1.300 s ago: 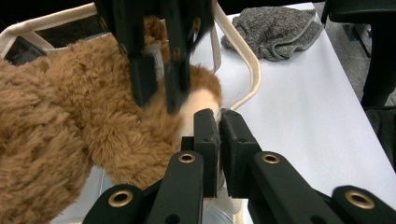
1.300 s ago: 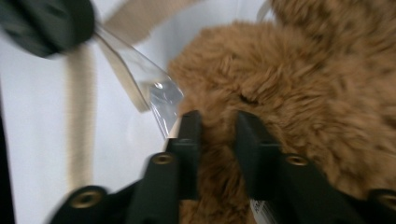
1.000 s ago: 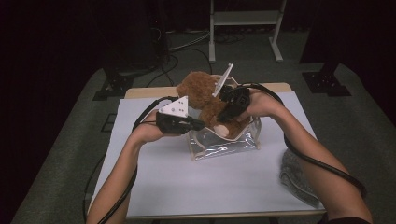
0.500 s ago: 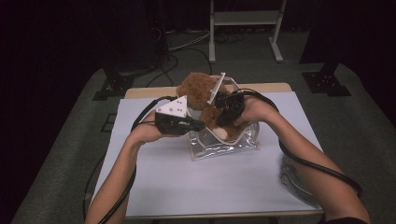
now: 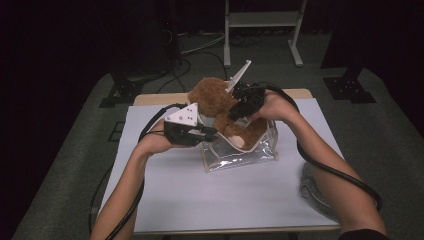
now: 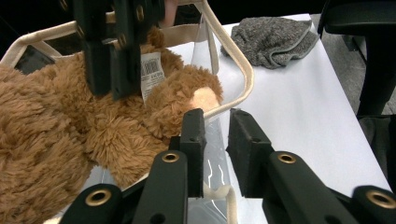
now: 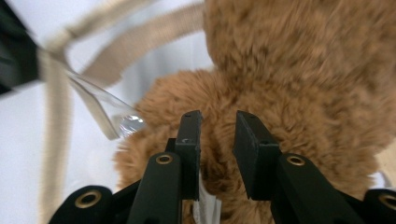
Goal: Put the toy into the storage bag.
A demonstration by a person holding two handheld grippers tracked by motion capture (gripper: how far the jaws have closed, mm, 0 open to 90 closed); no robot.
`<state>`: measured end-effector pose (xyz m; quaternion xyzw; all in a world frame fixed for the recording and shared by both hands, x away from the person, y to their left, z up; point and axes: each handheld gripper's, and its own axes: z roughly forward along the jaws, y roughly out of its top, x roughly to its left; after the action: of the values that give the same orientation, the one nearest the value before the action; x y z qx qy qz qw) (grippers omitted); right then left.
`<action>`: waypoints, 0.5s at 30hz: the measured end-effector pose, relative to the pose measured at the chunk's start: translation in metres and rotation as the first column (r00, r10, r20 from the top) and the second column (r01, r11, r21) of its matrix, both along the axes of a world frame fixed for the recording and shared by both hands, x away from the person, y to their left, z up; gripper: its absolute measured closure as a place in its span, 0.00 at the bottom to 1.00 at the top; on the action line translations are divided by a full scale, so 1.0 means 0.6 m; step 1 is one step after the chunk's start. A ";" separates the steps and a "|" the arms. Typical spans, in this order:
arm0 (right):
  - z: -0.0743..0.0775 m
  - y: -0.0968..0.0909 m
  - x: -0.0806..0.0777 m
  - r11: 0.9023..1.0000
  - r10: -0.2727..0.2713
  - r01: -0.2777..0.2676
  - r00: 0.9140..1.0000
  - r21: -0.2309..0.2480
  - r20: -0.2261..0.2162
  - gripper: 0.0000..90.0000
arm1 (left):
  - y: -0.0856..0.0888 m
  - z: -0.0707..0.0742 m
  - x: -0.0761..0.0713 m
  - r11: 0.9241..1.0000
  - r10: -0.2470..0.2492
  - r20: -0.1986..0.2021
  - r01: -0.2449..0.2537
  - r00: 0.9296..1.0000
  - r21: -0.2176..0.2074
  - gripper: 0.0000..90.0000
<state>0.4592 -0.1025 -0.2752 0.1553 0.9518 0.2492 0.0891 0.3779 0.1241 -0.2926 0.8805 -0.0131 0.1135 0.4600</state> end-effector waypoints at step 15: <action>0.016 0.030 0.022 0.994 -0.007 0.001 0.999 0.106 0.048 0.78 | 0.038 -0.009 -0.007 0.999 0.050 -0.017 -0.050 0.999 -0.012 0.76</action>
<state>0.4723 -0.0847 -0.2658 0.1557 0.9344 0.3031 0.1043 0.3734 0.1471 -0.2977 0.8787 0.0136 0.1177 0.4624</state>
